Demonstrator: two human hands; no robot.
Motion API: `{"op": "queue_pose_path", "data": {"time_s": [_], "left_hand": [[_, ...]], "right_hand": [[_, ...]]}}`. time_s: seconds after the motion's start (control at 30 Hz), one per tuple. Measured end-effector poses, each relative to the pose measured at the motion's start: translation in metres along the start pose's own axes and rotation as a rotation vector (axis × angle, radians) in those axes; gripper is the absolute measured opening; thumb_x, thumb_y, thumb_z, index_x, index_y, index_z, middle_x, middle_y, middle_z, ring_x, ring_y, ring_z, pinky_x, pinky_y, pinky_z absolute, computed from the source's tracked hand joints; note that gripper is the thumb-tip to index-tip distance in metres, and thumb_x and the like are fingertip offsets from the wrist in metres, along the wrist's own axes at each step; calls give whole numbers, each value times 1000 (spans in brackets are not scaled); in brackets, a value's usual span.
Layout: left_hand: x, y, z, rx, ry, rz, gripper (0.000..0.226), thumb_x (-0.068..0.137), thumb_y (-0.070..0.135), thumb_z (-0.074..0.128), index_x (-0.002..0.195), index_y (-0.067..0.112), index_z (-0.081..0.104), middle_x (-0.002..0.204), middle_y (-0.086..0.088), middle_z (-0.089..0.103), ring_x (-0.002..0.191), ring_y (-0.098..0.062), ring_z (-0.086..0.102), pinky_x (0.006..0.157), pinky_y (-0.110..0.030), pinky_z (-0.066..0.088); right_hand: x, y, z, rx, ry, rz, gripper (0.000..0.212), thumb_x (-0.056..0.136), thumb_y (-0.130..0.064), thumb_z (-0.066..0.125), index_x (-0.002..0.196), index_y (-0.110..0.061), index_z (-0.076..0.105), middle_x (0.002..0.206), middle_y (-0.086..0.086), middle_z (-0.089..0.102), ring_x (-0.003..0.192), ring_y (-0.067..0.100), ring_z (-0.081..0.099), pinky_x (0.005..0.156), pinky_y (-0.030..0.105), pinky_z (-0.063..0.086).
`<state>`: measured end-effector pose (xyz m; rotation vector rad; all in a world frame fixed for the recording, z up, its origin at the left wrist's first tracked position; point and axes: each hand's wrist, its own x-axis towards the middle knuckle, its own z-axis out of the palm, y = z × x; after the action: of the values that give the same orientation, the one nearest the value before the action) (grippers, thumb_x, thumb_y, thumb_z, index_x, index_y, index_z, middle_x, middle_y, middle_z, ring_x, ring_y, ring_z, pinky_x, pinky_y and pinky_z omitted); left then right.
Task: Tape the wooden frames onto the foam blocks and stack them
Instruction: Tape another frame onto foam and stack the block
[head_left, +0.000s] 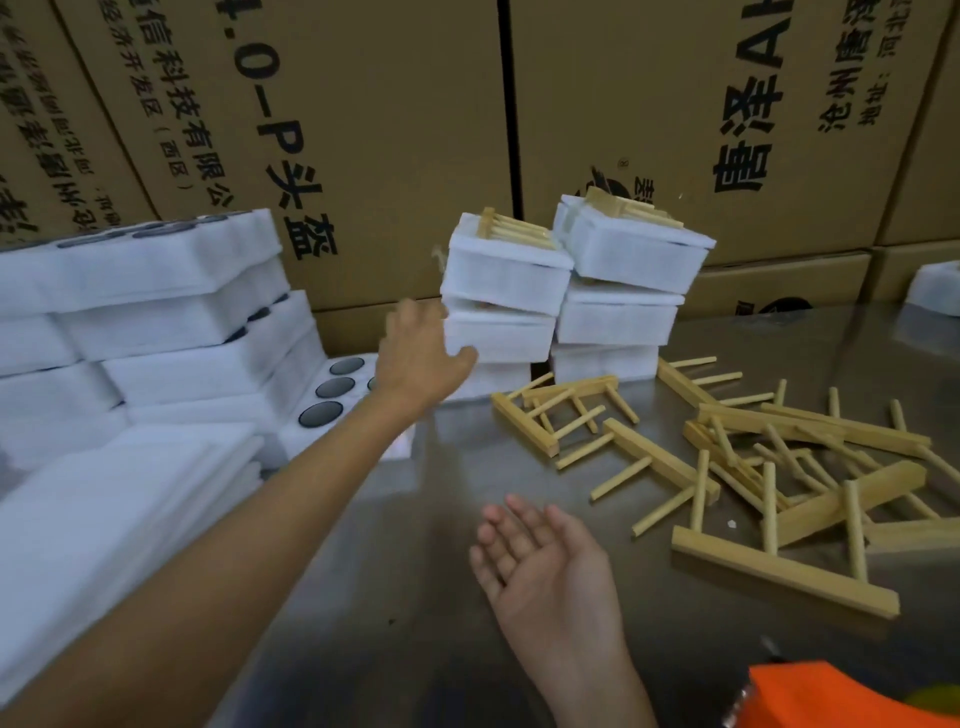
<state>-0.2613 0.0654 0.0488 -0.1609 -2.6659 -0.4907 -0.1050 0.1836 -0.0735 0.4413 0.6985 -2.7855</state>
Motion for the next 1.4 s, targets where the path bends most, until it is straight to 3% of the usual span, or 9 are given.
{"op": "queue_pose_path", "data": {"time_s": [0.13,0.43,0.67,0.77,0.83,0.93,1.07,1.23,1.4], "left_hand": [[-28,-85,15,274,-322,-176,81,84,66,61,148,23,36,146,-15,34,141,-34,25,112,-47,28],[-74,-83,13,254,-272,20,57,81,56,71,131,29,59,140,-6,36,132,-31,32,105,-45,34],[-178,-56,-13,49,-250,204,45,87,45,69,126,23,60,144,-2,33,130,-27,32,104,-47,37],[-212,-43,-36,-127,-326,299,34,85,40,72,114,24,67,133,3,44,124,-19,39,103,-36,38],[-230,-33,-57,-255,-337,334,19,82,38,70,97,28,68,114,11,59,111,-10,51,91,-29,45],[-234,-32,-95,-333,-228,225,29,79,43,58,103,31,70,106,16,66,96,-6,59,78,-24,45],[-204,-77,-140,-110,75,38,33,91,27,57,123,21,64,127,-4,63,121,-27,53,98,-39,41],[-191,-150,-160,345,-316,-496,73,97,47,51,153,11,22,155,-21,29,142,-42,27,114,-51,25],[-194,-158,-158,250,-234,-429,44,94,28,58,132,7,52,129,-16,58,109,-33,54,86,-36,41]], "right_hand": [[2,-1,1,-16,-2,-41,32,97,-31,44,102,-8,66,83,12,74,77,24,67,77,37,49],[-12,-2,4,-130,-41,-89,38,97,-36,47,112,-6,64,97,16,72,92,26,66,87,37,50],[-30,24,26,-481,5,-356,33,102,-26,45,132,-16,54,140,5,52,135,16,43,116,32,30],[-46,37,29,-776,47,-498,28,96,-22,59,125,-27,59,123,-10,63,110,-3,58,90,12,44],[-58,42,25,-963,50,-560,31,95,-16,59,121,-34,58,113,-22,63,97,-14,58,75,3,44],[-74,44,15,-1081,49,-569,44,96,-11,56,133,-34,55,125,-21,57,113,-4,54,86,6,38],[-92,49,9,-1062,105,-547,51,96,-9,50,140,-35,52,133,-15,54,121,6,50,94,19,38],[-103,56,2,-1059,175,-585,52,95,-14,53,141,-37,51,133,-19,52,121,3,47,97,19,35],[-104,56,2,-1050,172,-579,52,94,-14,55,141,-36,51,132,-19,53,121,4,48,96,20,35]]}}
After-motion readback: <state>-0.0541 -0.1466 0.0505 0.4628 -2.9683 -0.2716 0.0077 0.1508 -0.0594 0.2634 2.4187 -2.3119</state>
